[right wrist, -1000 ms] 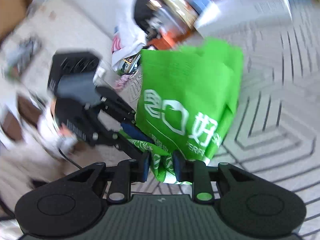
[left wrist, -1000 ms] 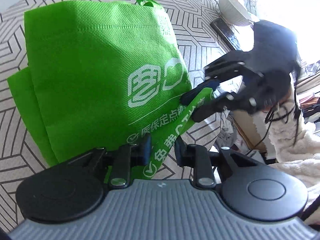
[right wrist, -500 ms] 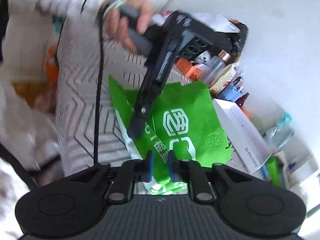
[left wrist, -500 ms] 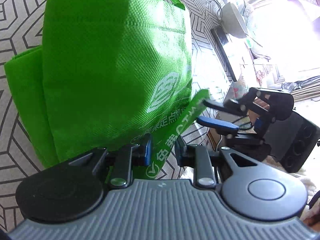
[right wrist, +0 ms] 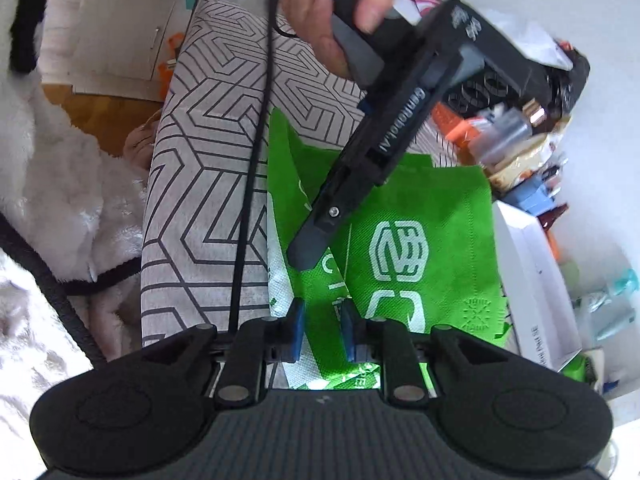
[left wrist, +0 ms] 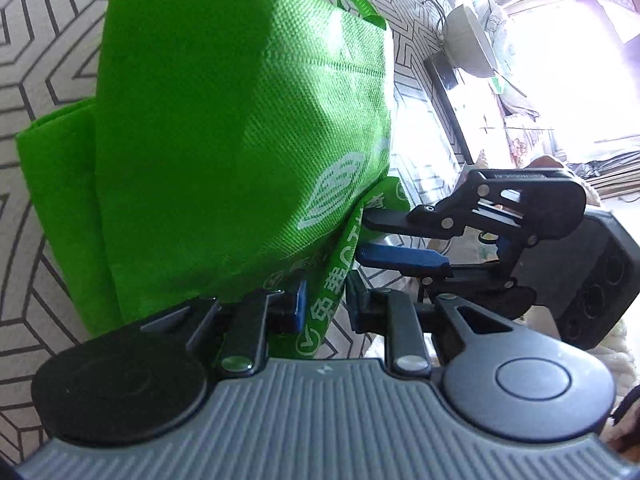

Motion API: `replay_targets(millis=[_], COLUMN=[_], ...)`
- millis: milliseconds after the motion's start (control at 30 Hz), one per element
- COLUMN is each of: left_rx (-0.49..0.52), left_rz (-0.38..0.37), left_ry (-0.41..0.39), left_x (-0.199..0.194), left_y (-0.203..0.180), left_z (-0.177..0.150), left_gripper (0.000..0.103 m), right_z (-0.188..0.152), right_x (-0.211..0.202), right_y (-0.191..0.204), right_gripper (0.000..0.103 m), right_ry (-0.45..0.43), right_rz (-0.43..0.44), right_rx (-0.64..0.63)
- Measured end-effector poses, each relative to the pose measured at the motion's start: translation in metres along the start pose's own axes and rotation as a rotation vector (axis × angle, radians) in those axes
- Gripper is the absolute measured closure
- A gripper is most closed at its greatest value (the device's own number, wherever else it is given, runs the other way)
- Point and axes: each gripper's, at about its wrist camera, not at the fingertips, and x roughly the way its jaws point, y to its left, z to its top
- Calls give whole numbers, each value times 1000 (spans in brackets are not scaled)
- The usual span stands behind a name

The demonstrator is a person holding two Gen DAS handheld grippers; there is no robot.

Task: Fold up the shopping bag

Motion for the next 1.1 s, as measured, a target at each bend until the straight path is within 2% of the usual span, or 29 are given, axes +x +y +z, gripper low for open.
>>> replay_targets(millis=[33,100,133,167,233,333,367,400,467,500,733,933,1033,1100], left_rx=[58,187,248,310,380,495,535,563,612,614,694,816,915,929], left_rz=[54,191,259,325,393,470,497,515,537,540,540,667,782,794], left_ry=[-37,-131,-177,-217,-259,-325,-345,-358,-328,-297,-208,-185,-177,-165], left_x=[-5,-19,-24,-29,-37,-56,-61,-51,-39,-35,9,32,52,59], left_y=[-11,-35,-46,-55,-65,-84,-90,-98,-109,-112,-117,-128,-134,-136], left_z=[-3,-14,-20,-28,-28,-54,-55,-54,-61,-64,-70,-81,-88,-87], left_gripper=[71,47,44,44,44,44,46,55,73,76,83,85,83,81], right_z=[-1,-6,-11,-15,-25,-35,-36,-36,-36,-35,-44,-52,-56,-60], right_x=[1,4,7,10,15,18,18,17,17,17,22,26,30,34], right_y=[-6,-24,-36,-49,-69,-82,-84,-84,-83,-83,-92,-101,-111,-118], right_gripper=[83,83,82,82,82,82,82,82,82,82,82,82,82,82], right_ry=[3,0,-5,-9,-19,-41,-44,-46,-44,-41,-47,-51,-37,-35], right_rz=[22,88,134,179,255,297,298,293,278,271,312,362,411,451], right_rx=[39,154,244,334,487,604,631,647,660,670,781,850,892,917])
